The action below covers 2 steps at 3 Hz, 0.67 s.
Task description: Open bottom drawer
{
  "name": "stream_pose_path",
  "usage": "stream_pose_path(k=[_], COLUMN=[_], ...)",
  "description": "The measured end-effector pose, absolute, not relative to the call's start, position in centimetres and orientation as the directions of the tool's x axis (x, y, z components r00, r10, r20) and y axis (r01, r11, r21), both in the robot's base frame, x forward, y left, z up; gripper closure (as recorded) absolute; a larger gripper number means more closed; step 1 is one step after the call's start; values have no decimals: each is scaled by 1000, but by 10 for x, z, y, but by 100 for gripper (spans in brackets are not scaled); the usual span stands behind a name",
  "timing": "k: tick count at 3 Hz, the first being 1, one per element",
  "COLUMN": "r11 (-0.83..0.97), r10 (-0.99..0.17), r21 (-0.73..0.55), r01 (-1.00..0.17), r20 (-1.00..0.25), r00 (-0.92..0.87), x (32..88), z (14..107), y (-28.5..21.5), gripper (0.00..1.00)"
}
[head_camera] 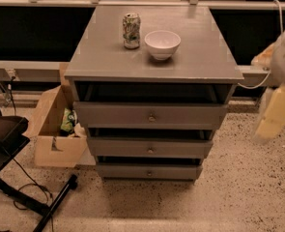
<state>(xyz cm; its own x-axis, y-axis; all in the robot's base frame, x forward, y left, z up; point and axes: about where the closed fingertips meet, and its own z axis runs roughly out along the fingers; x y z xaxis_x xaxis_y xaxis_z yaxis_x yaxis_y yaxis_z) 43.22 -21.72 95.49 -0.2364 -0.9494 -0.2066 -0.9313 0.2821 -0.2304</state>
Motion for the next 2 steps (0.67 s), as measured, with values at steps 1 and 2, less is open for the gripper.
stream_pose_path(k=[1, 2], r11=[319, 376], r10=[-936, -915], r21=[-227, -215], r01=[-920, -901], r20=[-231, -236], r00=[-267, -326], x=[413, 399], z=[906, 844], y=[-215, -213], gripper=[0, 0])
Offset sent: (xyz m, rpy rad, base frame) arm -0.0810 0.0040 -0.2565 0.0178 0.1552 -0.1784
